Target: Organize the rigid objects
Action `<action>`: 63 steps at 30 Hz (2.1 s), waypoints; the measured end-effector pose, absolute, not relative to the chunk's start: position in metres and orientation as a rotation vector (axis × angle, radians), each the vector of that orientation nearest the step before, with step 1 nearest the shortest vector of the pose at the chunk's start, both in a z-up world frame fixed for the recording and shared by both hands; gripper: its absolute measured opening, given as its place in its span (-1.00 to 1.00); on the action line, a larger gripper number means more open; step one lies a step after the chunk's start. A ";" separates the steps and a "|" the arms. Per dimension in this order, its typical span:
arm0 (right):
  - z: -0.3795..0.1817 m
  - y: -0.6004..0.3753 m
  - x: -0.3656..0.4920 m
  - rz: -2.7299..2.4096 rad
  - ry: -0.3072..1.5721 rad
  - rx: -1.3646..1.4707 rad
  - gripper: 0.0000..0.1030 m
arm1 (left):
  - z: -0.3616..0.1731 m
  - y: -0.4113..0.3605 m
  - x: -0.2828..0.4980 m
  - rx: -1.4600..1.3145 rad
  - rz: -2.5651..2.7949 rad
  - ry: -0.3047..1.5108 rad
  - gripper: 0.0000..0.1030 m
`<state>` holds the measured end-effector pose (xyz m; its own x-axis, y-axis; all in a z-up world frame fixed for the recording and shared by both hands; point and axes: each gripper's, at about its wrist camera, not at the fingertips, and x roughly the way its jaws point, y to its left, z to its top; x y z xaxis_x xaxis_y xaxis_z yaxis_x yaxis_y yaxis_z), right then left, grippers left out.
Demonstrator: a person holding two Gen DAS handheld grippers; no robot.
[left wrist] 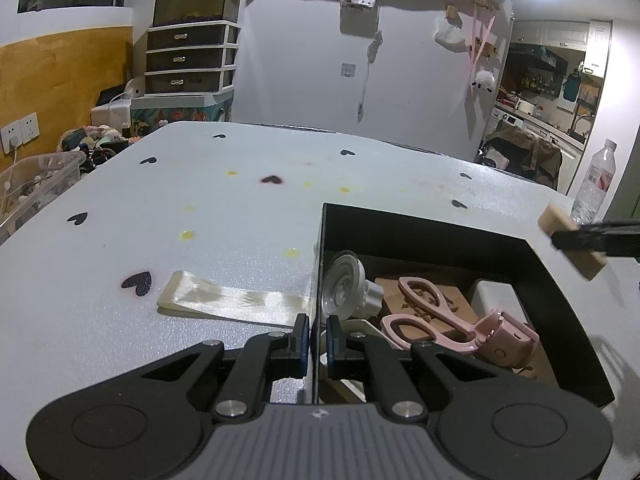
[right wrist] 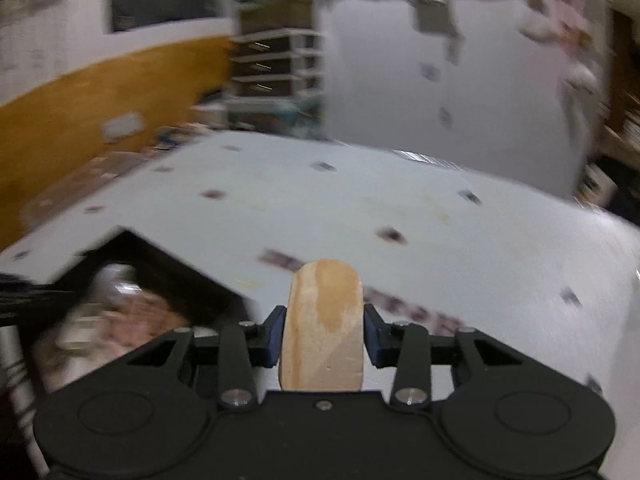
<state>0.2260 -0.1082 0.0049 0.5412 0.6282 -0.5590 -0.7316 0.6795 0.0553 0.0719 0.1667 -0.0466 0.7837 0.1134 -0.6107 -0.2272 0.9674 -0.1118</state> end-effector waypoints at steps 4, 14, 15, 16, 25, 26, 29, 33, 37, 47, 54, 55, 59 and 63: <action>0.023 -0.086 0.197 1.006 0.544 -0.265 -0.21 | -0.046 0.167 0.072 -0.183 0.183 0.639 -0.85; 0.003 -0.042 0.159 1.321 0.722 -0.449 -0.21 | -0.048 0.167 0.067 -0.178 0.173 0.623 -0.85; -0.001 -0.041 0.159 1.327 0.735 -0.461 -0.20 | -0.048 0.167 0.067 -0.180 0.172 0.621 -0.85; -0.003 -0.040 0.159 1.329 0.745 -0.474 -0.20 | -0.049 0.168 0.067 -0.182 0.171 0.619 -0.85; -0.004 -0.046 0.165 1.295 0.821 -0.428 0.04 | -0.049 0.170 0.068 -0.183 0.163 0.616 -0.83; -0.003 -0.047 0.165 1.291 0.825 -0.423 0.04 | -0.049 0.170 0.068 -0.184 0.162 0.616 -0.83; -0.001 -0.050 0.168 1.266 0.833 -0.391 0.18 | -0.049 0.169 0.068 -0.185 0.162 0.616 -0.82; 0.004 -0.055 0.171 1.259 0.849 -0.328 0.57 | -0.049 0.169 0.069 -0.184 0.161 0.617 -0.81; 0.013 -0.058 0.168 1.251 0.829 -0.290 0.78 | -0.049 0.169 0.069 -0.182 0.161 0.616 -0.81; 0.028 -0.058 0.155 1.168 0.722 -0.263 1.00 | -0.047 0.168 0.068 -0.180 0.159 0.612 -0.81; 0.032 -0.067 0.148 1.077 0.652 -0.171 1.00 | -0.042 0.168 0.063 -0.180 0.151 0.596 -0.72; 0.033 -0.069 0.147 1.062 0.643 -0.144 1.00 | -0.040 0.168 0.062 -0.180 0.147 0.587 -0.69; 0.034 -0.081 0.142 1.004 0.614 -0.037 1.00 | -0.028 0.167 0.055 -0.171 0.144 0.540 -0.40; 0.032 -0.092 0.131 0.937 0.549 0.010 1.00 | -0.013 0.162 0.043 -0.155 0.161 0.462 0.34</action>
<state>0.1314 -0.0917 0.0323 0.4662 0.7659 -0.4428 -0.7608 0.6025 0.2412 0.0434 0.1623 -0.0134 0.8830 0.1195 -0.4539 -0.1895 0.9755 -0.1119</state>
